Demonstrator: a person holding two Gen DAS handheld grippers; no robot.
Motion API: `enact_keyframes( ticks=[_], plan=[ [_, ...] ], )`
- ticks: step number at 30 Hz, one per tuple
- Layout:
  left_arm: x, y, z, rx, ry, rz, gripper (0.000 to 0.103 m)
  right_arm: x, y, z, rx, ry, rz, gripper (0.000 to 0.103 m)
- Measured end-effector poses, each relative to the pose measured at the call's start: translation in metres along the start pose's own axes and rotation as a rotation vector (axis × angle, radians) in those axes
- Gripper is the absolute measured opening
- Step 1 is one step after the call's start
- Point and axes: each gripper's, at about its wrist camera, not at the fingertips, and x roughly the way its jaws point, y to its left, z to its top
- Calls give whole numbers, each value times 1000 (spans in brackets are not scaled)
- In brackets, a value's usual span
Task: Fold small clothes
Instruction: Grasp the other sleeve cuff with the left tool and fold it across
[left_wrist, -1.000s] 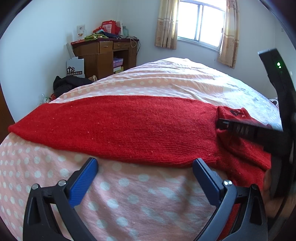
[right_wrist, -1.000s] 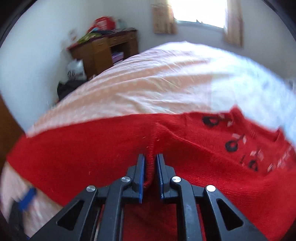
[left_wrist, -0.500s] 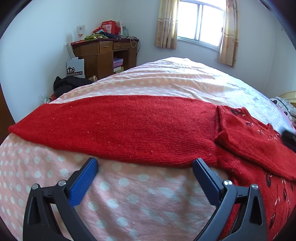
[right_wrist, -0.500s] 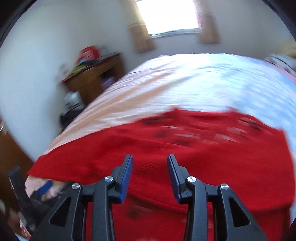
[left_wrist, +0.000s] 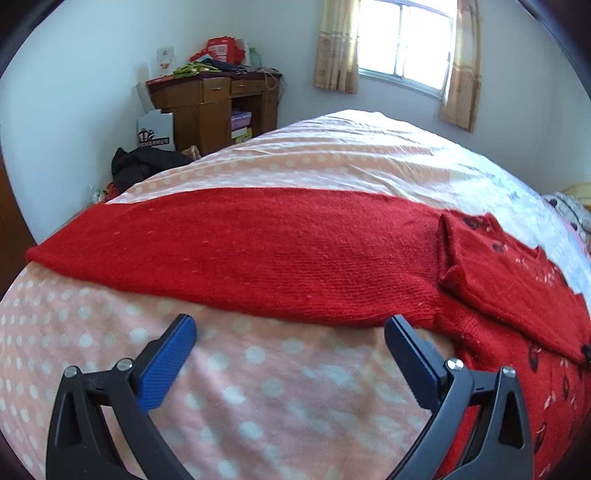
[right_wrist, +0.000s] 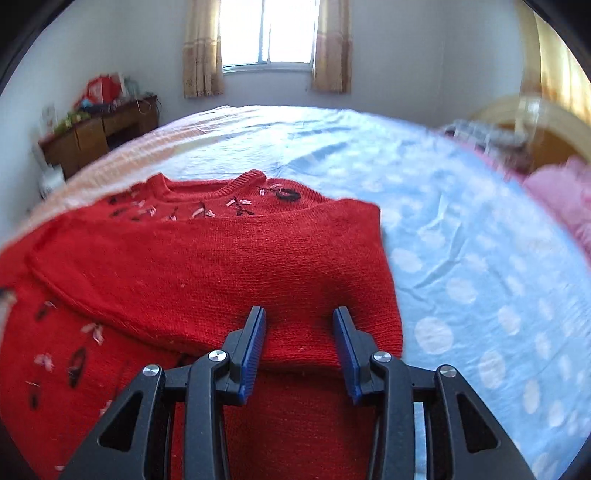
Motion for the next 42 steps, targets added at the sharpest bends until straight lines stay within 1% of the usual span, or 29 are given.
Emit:
enact_keyframes(
  ticks=[1,2,3,4,5,7,8,9,11,14,16,17,19,20,22,24,25,26,27,28,29,31,32,34,37,40,42],
  plan=[
    [-5,6,1,-23,4,6,103,-1,3,-1,-13,-11,-15,43],
    [-10,13,1,-44,7,4,103,-1,1,-2,-9,-15,-6,44],
    [-15,22,1,-73,7,-3,103,-4,-5,-6,0,-17,11,47],
    [-21,35,2,-106,3,-4,103,-4,-10,-6,21,-16,49,51],
    [-25,47,4,-134,-6,8,103,-4,-13,-6,39,-15,82,53],
    [-32,78,11,-195,-33,75,103,-3,-18,-7,63,-17,146,61],
    [-34,97,16,-234,-41,104,103,-2,-17,-7,62,-17,157,62],
    [-34,109,20,-263,-44,114,103,-2,-15,-7,56,-18,158,63],
    [-31,144,31,-367,-43,136,103,-1,-10,-7,38,-15,139,64],
    [-16,175,40,-500,-25,119,102,-2,-6,-8,26,-16,124,64],
    [-1,188,43,-576,-2,101,97,-1,-7,-8,32,-15,132,64],
    [6,191,43,-592,3,102,97,-1,-8,-8,35,-15,134,64],
    [15,187,47,-585,2,133,96,-1,-7,-8,35,-15,134,65],
    [20,185,50,-582,10,134,96,-1,-8,-8,35,-15,134,65],
    [26,180,53,-575,11,119,87,-1,-8,-8,35,-16,133,65],
    [31,179,52,-566,22,109,56,-1,-8,-9,37,-17,134,65],
    [34,179,53,-564,28,120,47,-1,-8,-9,37,-18,136,65],
    [36,181,55,-567,31,122,29,-1,-8,-9,38,-18,136,65],
    [39,182,54,-577,39,109,15,-1,-8,-9,39,-19,137,65],
    [37,185,52,-588,45,95,11,-1,-8,-9,39,-20,137,65],
    [36,187,51,-600,45,86,10,-1,-8,-9,39,-21,138,65],
    [32,184,52,-599,34,101,8,-1,-8,-9,41,-22,140,65],
    [28,179,53,-585,22,113,7,-1,-8,-9,42,-23,142,65],
    [20,162,59,-521,-23,130,7,-2,-8,-10,43,-25,143,65],
    [6,123,73,-402,-83,113,7,-2,-8,-10,43,-26,145,65],
    [-9,67,86,-241,-147,101,7,-2,-8,-10,45,-28,147,65],
    [-20,22,90,-130,-185,73,7,-2,-9,-10,46,-31,150,65]
  ],
)
